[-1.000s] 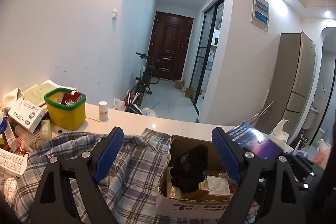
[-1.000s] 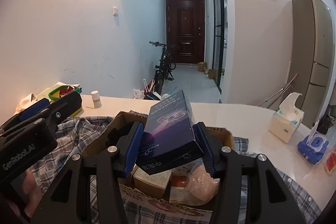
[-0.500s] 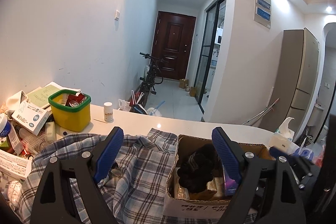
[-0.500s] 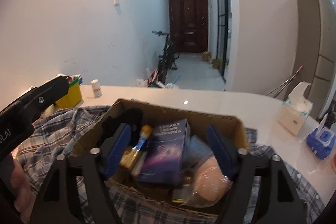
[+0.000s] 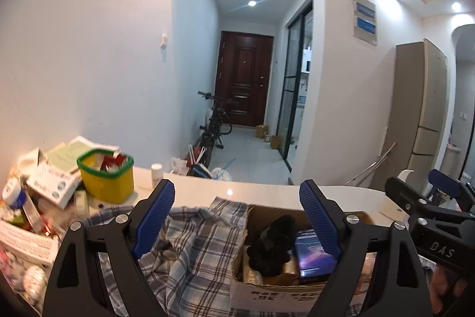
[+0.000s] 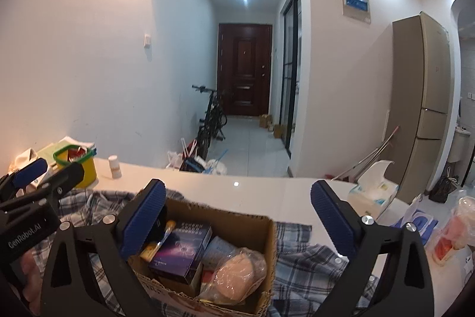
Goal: Organize objects
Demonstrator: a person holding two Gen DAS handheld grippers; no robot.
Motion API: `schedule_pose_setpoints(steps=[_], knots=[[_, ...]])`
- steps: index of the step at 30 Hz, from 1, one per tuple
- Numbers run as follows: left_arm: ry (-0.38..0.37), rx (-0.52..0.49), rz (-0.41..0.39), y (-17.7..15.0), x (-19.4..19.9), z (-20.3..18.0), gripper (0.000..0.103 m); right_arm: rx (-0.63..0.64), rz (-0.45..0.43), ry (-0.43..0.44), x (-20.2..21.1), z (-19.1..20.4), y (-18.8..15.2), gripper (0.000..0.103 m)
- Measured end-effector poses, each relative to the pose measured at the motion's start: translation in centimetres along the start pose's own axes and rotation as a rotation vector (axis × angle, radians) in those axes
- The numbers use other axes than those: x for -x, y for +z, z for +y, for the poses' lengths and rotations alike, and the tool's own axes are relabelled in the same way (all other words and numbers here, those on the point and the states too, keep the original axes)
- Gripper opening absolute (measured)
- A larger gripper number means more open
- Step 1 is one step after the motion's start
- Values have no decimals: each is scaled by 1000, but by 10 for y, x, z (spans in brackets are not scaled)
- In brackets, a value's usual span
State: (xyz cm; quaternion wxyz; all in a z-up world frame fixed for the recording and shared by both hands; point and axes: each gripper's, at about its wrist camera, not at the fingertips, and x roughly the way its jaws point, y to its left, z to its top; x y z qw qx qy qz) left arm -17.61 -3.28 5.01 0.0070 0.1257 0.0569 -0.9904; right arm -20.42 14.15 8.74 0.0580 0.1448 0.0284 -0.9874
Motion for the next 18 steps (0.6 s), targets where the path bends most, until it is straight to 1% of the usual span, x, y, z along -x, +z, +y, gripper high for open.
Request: schedule_pose_setpoints(steps=[2, 5, 7, 8, 11, 15, 18], knots=[[-40, -8, -39, 9, 16, -5, 88, -1, -14, 9, 7, -2, 6, 100], [-50, -11, -102, 22, 42, -11, 89, 20, -42, 23, 23, -4, 12, 102], [-68, 2, -137, 30, 59, -13, 96, 41, -65, 24, 35, -6, 15, 102], [-79, 0, -162, 32, 69, -14, 103, 51, -74, 22, 40, -7, 16, 102], [-68, -33, -211, 33, 91, -19, 103, 68, -98, 20, 57, -9, 20, 102], [-93, -35, -208, 34, 107, -20, 103, 55, -142, 8, 84, -18, 24, 102], [-112, -28, -207, 37, 122, -19, 103, 48, -154, 26, 100, -26, 27, 102]])
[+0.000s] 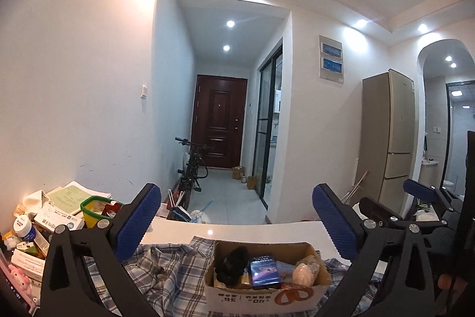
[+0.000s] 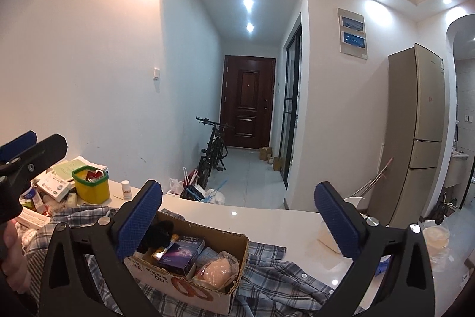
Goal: Organize objects
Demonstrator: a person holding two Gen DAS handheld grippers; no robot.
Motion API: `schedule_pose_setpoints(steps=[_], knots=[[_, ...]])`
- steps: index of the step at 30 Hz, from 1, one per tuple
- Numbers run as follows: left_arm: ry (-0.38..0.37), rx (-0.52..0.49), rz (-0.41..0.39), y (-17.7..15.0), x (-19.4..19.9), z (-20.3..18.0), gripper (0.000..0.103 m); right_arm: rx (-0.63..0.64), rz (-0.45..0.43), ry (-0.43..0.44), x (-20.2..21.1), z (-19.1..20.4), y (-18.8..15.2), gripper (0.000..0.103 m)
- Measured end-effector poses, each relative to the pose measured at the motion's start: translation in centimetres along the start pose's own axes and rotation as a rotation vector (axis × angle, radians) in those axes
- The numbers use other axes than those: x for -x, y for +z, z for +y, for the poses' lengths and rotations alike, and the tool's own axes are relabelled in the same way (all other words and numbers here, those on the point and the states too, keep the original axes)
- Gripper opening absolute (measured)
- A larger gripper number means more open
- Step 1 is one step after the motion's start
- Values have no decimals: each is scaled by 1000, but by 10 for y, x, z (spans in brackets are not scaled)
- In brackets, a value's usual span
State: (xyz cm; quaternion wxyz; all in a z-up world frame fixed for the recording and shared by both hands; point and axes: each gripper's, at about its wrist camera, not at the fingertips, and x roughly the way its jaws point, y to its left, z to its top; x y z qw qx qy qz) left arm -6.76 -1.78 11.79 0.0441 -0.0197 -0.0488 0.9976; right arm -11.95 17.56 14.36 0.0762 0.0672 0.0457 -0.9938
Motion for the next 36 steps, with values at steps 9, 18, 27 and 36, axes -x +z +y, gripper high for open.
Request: schedule_pose_setpoints(steps=[9, 18, 27, 36], knots=[[-126, 28, 2, 5, 57, -7, 103, -74, -95, 10, 59, -23, -7, 102], [-152, -65, -141, -19, 101, -22, 103, -58, -181, 22, 110, -28, -12, 102], [-112, -23, -27, -57, 93, -18, 103, -38, -226, -26, 126, -26, -45, 102], [-154, -23, -10, -79, 85, -19, 103, -70, -198, -39, 116, -36, -74, 102]])
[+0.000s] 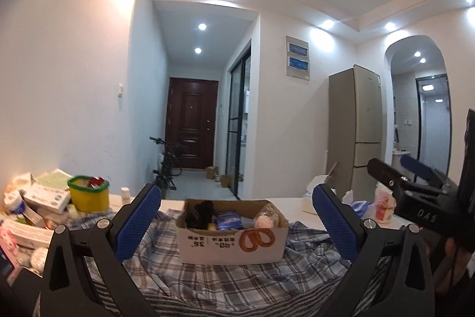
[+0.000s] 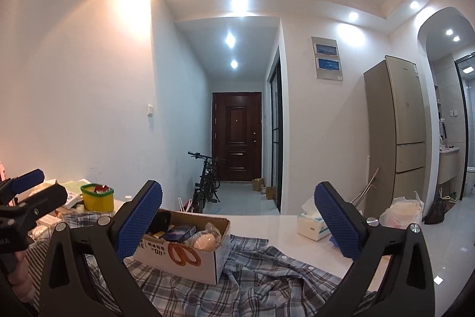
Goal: Organize objects
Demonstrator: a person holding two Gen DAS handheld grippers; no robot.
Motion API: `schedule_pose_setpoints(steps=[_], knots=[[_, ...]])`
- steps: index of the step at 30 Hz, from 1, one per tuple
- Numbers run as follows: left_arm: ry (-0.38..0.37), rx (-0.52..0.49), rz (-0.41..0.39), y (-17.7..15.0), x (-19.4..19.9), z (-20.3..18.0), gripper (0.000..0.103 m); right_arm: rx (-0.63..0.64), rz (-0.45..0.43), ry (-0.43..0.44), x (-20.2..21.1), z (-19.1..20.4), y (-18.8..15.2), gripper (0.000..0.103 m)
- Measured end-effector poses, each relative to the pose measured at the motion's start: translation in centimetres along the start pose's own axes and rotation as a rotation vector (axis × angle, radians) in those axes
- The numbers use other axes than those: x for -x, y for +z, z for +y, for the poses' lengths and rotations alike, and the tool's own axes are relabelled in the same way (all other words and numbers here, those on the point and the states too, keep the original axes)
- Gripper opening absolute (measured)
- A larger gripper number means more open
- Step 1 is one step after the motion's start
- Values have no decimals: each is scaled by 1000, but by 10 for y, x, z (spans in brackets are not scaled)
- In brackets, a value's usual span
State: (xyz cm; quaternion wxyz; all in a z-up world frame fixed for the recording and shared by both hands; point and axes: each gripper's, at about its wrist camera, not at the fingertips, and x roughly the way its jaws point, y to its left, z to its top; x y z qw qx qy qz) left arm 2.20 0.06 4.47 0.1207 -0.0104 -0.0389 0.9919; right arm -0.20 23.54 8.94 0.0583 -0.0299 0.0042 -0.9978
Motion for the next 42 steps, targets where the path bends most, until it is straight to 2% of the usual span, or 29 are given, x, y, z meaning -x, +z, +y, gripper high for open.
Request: schedule_pose_setpoints(steps=[4, 8, 14, 17, 23, 27, 33, 42], knots=[[55, 53, 19, -15, -8, 11, 103, -29, -3, 9, -1, -2, -18, 103], [97, 43, 31, -28, -15, 15, 103, -35, 21, 36, -8, -1, -32, 102], [78, 32, 67, -42, -25, 13, 103, -9, 6, 37, -10, 4, -50, 102], [81, 35, 61, -42, -24, 13, 103, -5, 14, 40, -11, 5, -59, 103], [165, 21, 8, -45, -12, 9, 103, -34, 19, 16, -10, -2, -62, 103], [165, 25, -23, -44, -6, 11, 103, -40, 25, 33, -11, -3, -62, 103], [164, 22, -5, -44, -7, 11, 103, 3, 23, 28, -11, 6, -63, 103], [155, 1, 3, -43, -10, 8, 103, -26, 18, 27, -10, -1, -62, 103]])
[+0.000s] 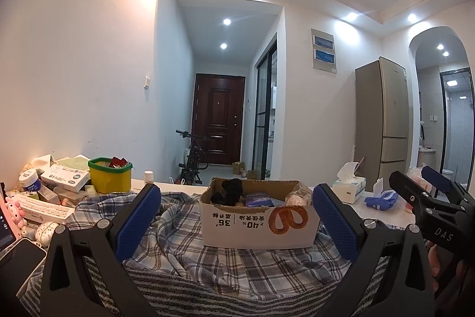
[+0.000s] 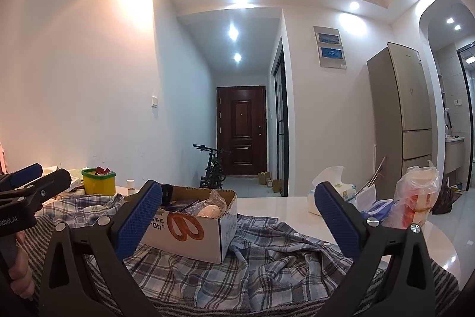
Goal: Organize objects
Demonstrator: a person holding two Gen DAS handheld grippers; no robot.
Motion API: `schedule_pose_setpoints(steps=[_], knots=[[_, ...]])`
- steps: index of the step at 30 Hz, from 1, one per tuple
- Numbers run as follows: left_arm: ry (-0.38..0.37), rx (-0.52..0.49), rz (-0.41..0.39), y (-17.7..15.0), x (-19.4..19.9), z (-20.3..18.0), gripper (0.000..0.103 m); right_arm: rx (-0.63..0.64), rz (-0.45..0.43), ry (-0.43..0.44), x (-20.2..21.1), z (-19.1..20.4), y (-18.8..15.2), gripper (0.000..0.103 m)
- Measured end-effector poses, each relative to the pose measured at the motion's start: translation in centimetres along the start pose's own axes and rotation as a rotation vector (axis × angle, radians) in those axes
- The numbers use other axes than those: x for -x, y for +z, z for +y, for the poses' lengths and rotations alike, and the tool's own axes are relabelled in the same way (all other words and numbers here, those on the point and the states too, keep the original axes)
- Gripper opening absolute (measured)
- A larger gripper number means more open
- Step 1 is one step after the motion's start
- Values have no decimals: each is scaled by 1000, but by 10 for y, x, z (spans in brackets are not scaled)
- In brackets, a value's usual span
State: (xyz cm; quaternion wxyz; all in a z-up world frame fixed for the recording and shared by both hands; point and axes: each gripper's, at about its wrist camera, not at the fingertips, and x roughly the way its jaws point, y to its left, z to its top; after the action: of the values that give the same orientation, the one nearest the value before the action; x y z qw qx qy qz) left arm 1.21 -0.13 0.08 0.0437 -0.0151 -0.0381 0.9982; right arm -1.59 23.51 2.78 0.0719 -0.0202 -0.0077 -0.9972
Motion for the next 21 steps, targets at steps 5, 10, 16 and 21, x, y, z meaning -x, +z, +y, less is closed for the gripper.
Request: schedule_pose_setpoints(steps=[5, 10, 16, 21], knots=[[-16, 14, 5, 0, -2, 1, 103, -3, 9, 20, -2, 0, -1, 103], [-19, 4, -11, 0, 0, -1, 103, 10, 11, 23, -1, 2, -1, 103], [-18, 0, -5, -1, -1, -2, 103, 24, 18, 28, -3, 4, -1, 103], [-18, -1, -5, -1, -1, -1, 103, 29, 24, 33, -4, 6, -2, 103]])
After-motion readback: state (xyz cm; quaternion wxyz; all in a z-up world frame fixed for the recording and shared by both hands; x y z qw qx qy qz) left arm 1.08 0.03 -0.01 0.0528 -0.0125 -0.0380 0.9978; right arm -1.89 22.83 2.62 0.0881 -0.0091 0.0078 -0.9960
